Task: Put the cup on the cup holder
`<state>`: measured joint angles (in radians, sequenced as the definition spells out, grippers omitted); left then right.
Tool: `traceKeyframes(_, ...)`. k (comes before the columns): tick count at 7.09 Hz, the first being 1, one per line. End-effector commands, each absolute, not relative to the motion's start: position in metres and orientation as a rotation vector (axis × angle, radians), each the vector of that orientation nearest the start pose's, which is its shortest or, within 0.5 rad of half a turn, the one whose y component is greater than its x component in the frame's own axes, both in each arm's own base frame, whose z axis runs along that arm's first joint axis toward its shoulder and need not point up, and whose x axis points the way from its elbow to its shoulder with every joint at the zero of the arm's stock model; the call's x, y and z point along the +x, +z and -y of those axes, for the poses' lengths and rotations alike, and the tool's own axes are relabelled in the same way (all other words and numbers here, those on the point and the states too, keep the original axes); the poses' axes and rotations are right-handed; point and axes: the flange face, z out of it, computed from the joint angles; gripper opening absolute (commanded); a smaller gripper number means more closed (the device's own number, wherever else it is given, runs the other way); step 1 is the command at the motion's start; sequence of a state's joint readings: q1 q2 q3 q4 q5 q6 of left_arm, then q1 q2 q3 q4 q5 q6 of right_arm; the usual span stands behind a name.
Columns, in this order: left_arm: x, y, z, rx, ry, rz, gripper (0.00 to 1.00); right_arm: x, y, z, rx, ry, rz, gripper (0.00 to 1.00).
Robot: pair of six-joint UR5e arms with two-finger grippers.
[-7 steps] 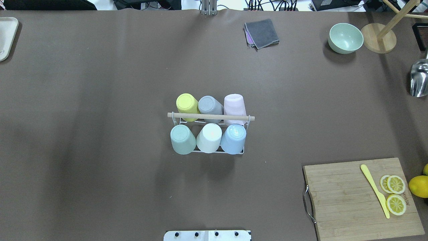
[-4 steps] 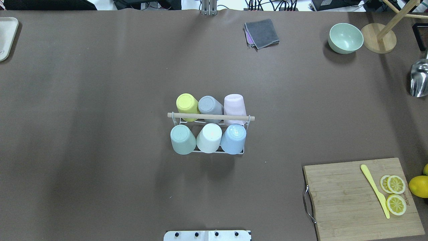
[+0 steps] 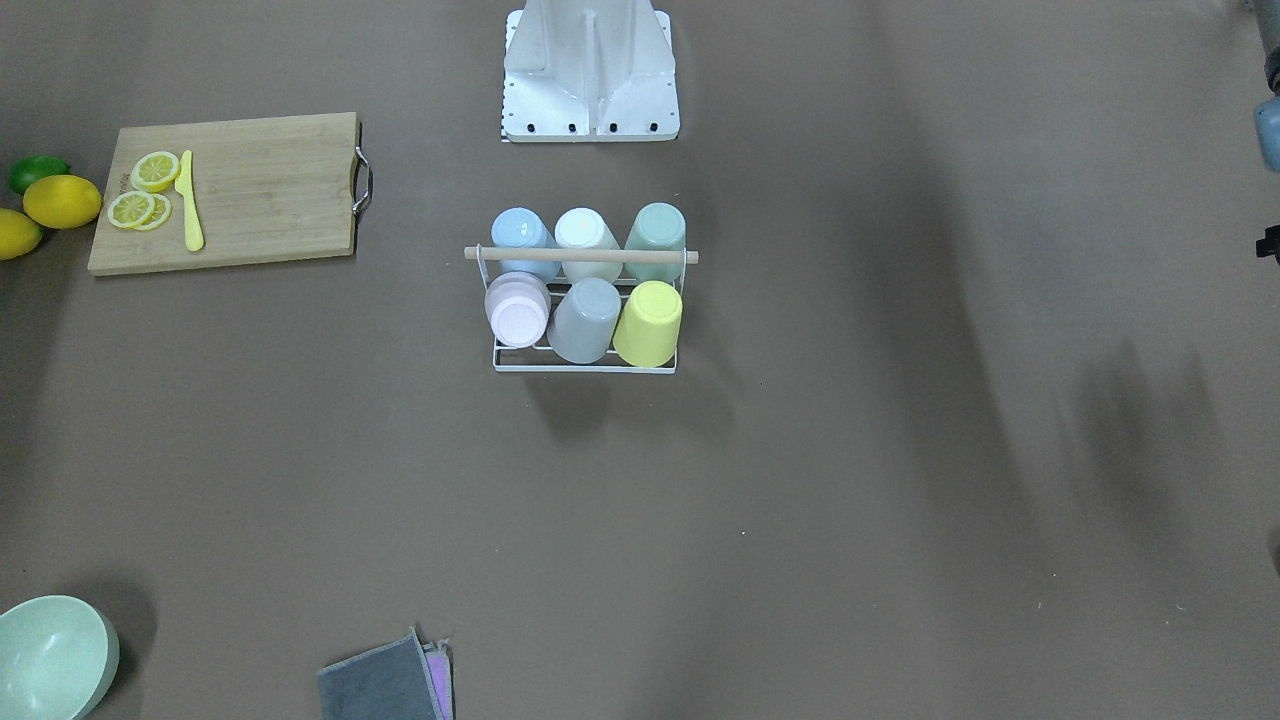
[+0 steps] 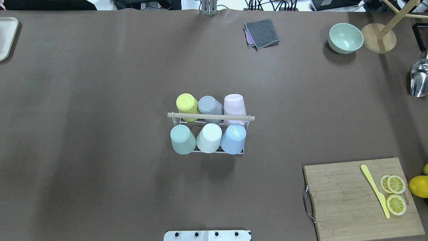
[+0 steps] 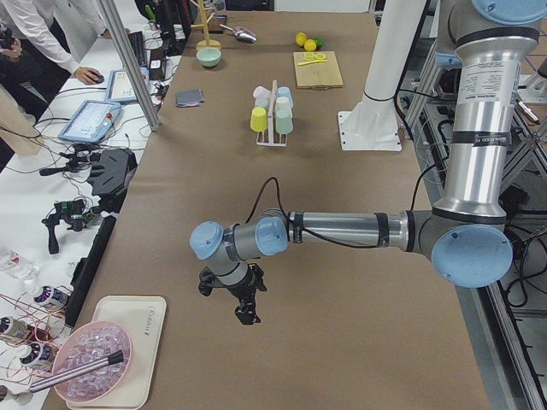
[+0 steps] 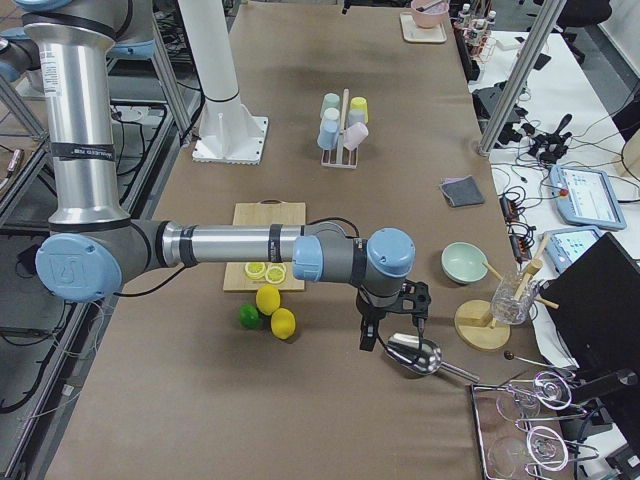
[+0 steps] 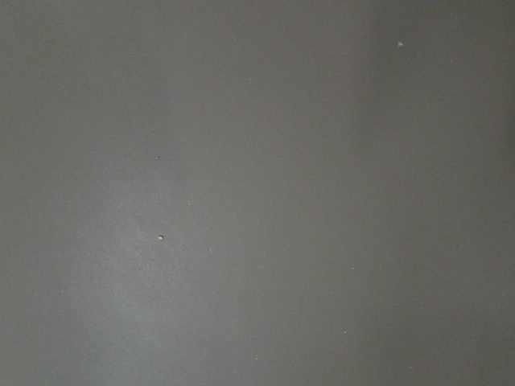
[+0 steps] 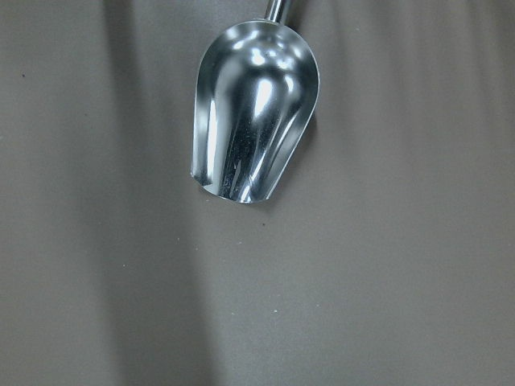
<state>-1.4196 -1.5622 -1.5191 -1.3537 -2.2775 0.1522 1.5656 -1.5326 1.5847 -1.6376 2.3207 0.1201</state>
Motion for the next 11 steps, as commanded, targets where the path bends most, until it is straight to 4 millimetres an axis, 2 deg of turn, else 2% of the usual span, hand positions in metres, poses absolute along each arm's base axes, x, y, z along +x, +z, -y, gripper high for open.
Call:
traceKeyframes(1,0.002,0.721,0.464,-0.200,0.186,-0.705,0.97,0.062,0.642,0.507,-0.066,0.116,0.752,0.99)
traceKeyframes(6,0.003,0.733,0.462,-0.222,0.172,-0.711,0.97,0.057,0.630,0.525,-0.047,0.099,0.749,1.00)
traceKeyframes(8,0.006,0.723,0.467,-0.223,0.130,-0.723,0.97,0.049,0.641,0.526,-0.071,0.091,0.746,1.00)
traceKeyframes(9,0.006,0.719,0.470,-0.223,0.111,-0.721,0.97,0.044,0.632,0.537,-0.060,0.075,0.742,1.00)
traceKeyframes(11,0.008,0.711,0.474,-0.215,0.102,-0.743,0.97,0.043,0.632,0.537,-0.069,0.079,0.744,1.00)
